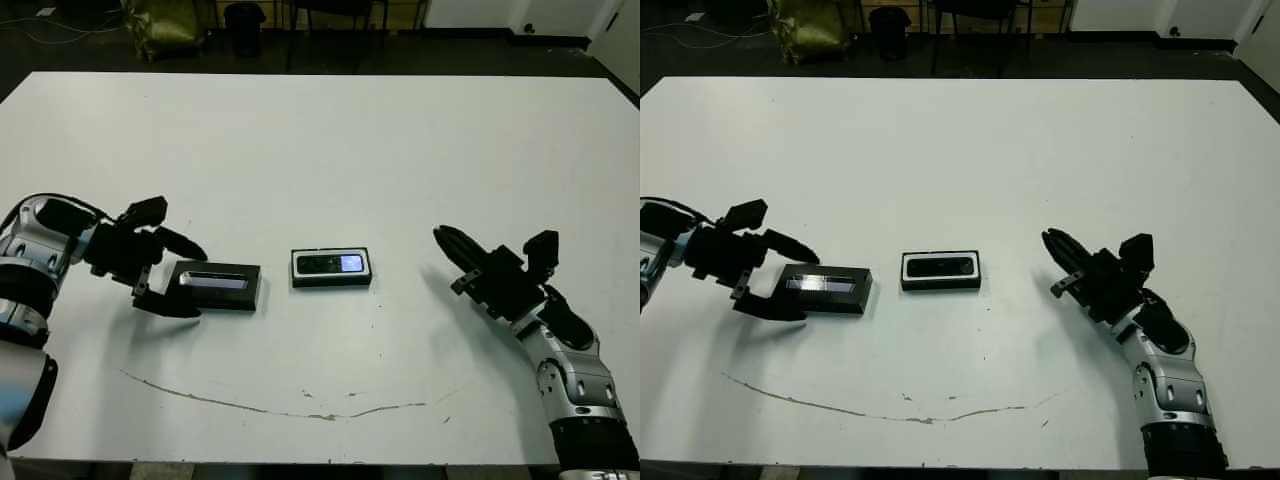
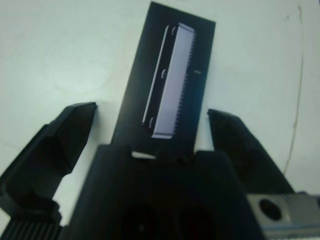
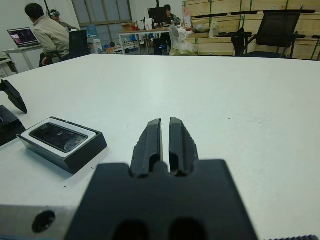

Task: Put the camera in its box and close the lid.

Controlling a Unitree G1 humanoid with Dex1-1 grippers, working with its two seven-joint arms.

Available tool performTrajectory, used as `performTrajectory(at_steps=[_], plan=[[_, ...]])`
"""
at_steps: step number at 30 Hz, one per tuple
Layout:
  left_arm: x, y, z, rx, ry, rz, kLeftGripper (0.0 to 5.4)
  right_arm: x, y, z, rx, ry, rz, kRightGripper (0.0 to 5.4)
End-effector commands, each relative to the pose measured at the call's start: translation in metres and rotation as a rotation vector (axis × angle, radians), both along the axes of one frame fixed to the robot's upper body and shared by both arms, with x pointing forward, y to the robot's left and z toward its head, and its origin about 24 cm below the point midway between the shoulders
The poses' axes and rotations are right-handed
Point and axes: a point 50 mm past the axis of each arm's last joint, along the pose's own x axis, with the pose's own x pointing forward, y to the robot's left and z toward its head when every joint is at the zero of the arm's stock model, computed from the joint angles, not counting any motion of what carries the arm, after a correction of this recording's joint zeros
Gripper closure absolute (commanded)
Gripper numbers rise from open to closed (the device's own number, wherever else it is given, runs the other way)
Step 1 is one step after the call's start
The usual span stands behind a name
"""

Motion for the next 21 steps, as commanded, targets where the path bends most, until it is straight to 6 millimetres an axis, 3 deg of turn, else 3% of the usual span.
performTrajectory(at_steps=[1,6,17,21], plan=[[-0.0016,-0.0005,-0.007,-0.002,0.018,0.015,0.02,-0.0026,-0.0049,-0.0037,-0.019,0.031,-0.018,5.4],[0.0006,-0.0039,-0.0128,0.014,0.043,0.082,0.11,-0.0028,-0.0052,-0.0036,-0.02,0.026,-0.016,5.4],[0.0013,-0.0048,-0.0152,0.088,0.072,0.132,2.57,-0.0032,-0.007,-0.0036,-0.019,0.034,-0.028,5.4],[-0.0001,-0.0023,-0.0141,0.111,0.104,0.119,2.85,-0.0032,-0.0073,-0.003,-0.015,0.04,-0.024,5.4]])
